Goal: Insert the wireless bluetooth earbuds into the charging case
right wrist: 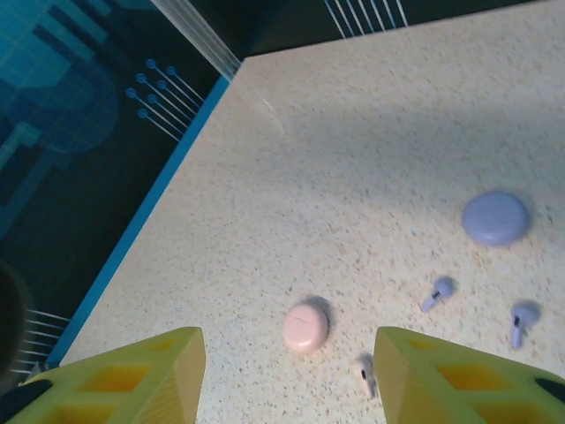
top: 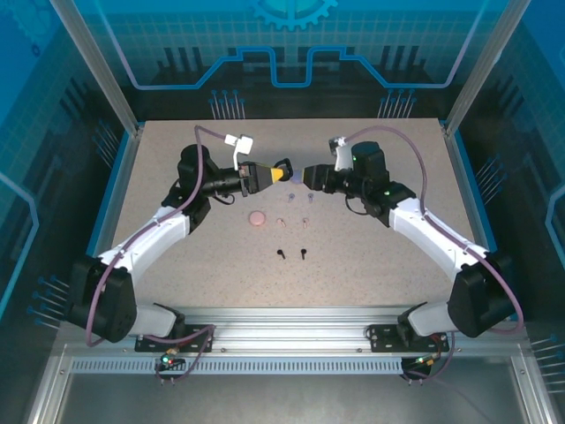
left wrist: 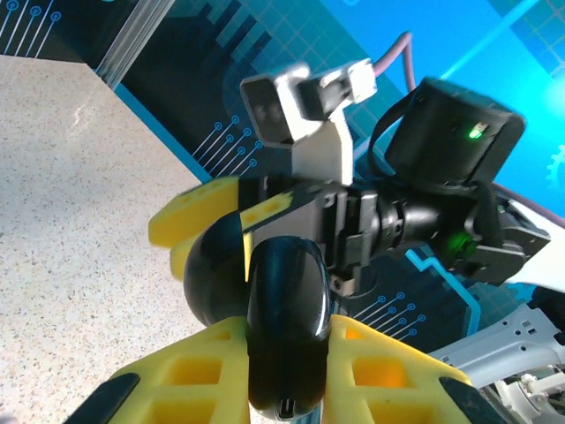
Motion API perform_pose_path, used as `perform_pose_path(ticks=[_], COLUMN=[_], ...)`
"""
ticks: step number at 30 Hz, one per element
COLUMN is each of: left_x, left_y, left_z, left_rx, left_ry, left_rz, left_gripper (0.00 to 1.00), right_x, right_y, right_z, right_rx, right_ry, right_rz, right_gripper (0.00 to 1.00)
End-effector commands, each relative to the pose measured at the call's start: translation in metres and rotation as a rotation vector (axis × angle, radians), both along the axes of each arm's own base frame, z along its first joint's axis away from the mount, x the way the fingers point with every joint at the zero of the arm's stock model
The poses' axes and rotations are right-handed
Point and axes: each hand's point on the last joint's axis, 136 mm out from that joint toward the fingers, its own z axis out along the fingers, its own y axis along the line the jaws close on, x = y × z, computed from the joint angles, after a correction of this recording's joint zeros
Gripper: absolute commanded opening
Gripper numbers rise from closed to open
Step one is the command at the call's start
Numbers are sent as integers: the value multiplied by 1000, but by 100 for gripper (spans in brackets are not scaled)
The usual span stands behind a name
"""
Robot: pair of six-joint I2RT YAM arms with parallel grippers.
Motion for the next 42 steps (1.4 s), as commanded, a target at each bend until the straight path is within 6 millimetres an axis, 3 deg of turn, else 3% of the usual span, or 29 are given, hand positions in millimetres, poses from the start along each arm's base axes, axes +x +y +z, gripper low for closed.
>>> perform_pose_path(ticks=[1,9,19,35,42], left_x=[-6,-8,-8,-10,-10], left_y=[-2,-5,-7,-8,-9], left_z=[14,13,14,13,9], left_rx=[-16,-59,-93,-100,-94], left_ry=[-39,-36,-25,-25,-19], left_rz=[-29,-69,-87,-90,-92], left_gripper=[0,0,0,0,0], right_x=[-12,-38,-36,-21,-24], right_y=[-4,11,25,39,44], right_z=[23,51,73,72,73], right_rx=[74,164,246,254,255], right_ry=[-47,-142,-180,-162,-160], right_rz=[9,169,211,208,229], right_gripper=[55,56,52,46,44])
